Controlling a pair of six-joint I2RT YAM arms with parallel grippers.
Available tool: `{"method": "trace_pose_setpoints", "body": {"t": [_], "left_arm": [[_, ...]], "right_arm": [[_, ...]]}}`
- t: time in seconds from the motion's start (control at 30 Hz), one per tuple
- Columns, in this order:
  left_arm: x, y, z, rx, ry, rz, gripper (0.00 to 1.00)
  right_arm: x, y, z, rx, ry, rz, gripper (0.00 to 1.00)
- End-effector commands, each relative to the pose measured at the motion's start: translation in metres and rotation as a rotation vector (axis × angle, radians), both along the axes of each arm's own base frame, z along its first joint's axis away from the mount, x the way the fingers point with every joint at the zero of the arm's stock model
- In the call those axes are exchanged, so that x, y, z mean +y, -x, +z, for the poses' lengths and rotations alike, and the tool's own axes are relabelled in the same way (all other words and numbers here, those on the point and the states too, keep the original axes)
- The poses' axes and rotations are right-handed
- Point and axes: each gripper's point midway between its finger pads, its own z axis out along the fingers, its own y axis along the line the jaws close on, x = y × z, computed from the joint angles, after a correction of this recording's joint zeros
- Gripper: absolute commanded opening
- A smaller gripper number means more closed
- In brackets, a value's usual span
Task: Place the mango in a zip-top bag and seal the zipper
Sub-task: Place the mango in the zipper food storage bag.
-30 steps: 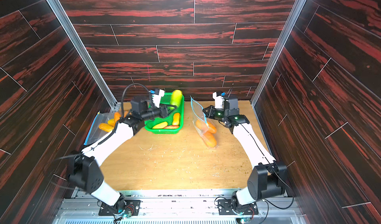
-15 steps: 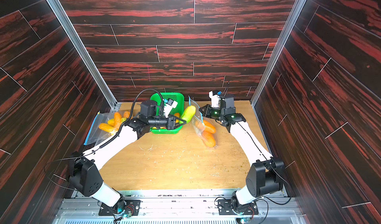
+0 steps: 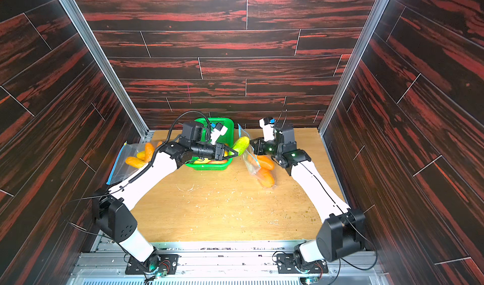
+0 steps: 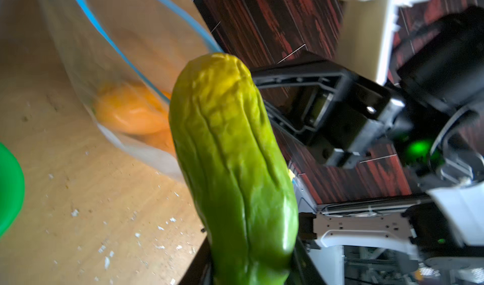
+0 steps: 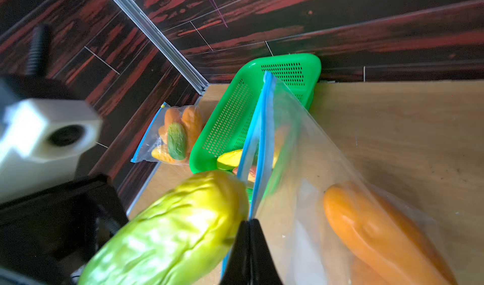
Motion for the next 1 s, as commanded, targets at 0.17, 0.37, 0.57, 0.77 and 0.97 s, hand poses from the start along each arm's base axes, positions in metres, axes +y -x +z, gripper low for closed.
{"method": "trace_pose_setpoints", "body": {"t": [0.17,0.37,0.57,0.77,0.97], "left_arm": [[0.001,0.015,0.015,0.161,0.054,-0.017,0.03],[-0.006,0.003,0.003,0.242,0.050,-0.004,0.02],[-0.009,-0.022,-0.007,0.245,0.023,0.042,0.45],[-0.006,-0.050,0.014,0.129,0.058,0.107,0.86],[0.039,-0.082,0.026,-0.029,0.007,0.302,1.00]], "right_arm": [[0.010,0.016,0.030,-0.211,0.102,0.020,0.00],[0.027,0.028,0.020,-0.268,0.178,0.078,0.00],[0.020,0.020,0.015,-0.254,0.212,0.018,0.00],[-0.007,0.003,0.006,-0.190,0.284,-0.158,0.00],[-0.044,-0.004,0.002,-0.125,0.320,-0.311,0.00]]}}
